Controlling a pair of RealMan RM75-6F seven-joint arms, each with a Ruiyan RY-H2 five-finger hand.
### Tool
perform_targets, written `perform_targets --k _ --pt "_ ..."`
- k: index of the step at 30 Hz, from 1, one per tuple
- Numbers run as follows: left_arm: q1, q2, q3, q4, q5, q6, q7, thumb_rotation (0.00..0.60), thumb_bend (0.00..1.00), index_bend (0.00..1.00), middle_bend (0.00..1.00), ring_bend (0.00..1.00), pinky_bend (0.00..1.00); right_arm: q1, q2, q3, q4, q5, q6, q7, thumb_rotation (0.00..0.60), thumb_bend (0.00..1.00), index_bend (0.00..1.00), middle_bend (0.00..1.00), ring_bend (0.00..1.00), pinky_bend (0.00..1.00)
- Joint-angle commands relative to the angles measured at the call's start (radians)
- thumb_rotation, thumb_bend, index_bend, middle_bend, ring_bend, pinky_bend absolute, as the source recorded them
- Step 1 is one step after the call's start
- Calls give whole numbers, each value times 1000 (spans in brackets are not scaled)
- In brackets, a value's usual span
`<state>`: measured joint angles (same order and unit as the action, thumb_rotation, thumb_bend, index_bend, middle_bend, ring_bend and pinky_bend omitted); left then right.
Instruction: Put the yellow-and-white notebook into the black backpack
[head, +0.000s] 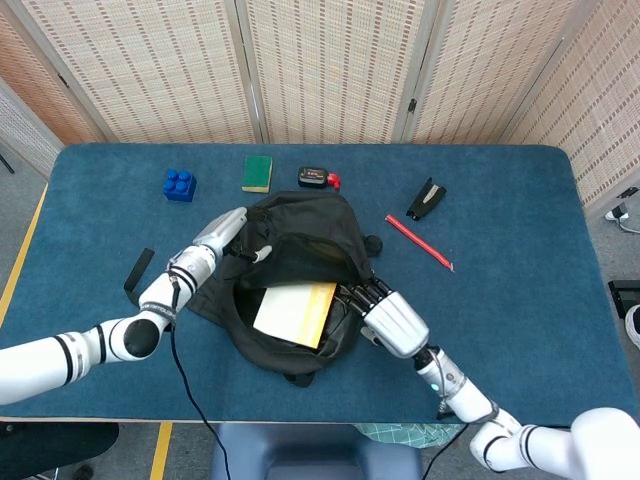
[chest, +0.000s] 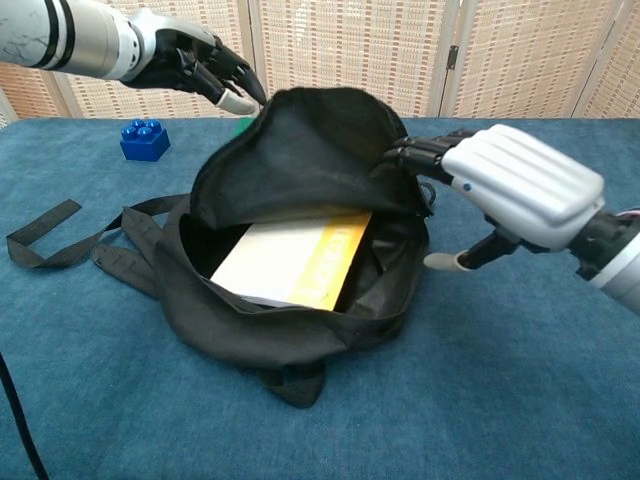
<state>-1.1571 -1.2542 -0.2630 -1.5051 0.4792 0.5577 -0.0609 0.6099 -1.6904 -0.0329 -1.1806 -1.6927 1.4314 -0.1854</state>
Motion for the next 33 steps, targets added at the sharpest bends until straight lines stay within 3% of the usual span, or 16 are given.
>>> perform_targets --k 1,6,14,20,23,26,33 --pt "0 14 14 -27 19 -2 16 600 446 344 169 97 0 -54 96 -20 -88 -11 44 -30 600 185 245 233 296 279" --pt "11 38 8 -78 56 6 9 600 445 203 134 66 0 -99 176 -31 -153 -20 74 -46 600 185 245 233 294 279" --pt "68 80 0 -143 138 69 -11 600 441 189 130 67 0 -148 257 -9 -198 5 93 -32 600 185 245 234 291 279" --pt "144 80 30 -154 190 225 16 600 445 211 130 85 0 -169 346 14 -258 59 60 24 600 187 245 234 292 291" --pt "197 86 52 -164 236 304 30 600 445 217 130 84 0 -183 397 23 -302 105 31 63 600 253 242 204 267 260" --pt "261 93 76 -175 292 395 40 600 445 221 130 82 0 -195 458 22 -345 146 -11 92 600 308 189 124 192 179" --pt "421 85 140 -161 409 602 66 600 445 209 130 77 0 -238 544 27 -382 232 -66 194 600 310 24 2 81 63"
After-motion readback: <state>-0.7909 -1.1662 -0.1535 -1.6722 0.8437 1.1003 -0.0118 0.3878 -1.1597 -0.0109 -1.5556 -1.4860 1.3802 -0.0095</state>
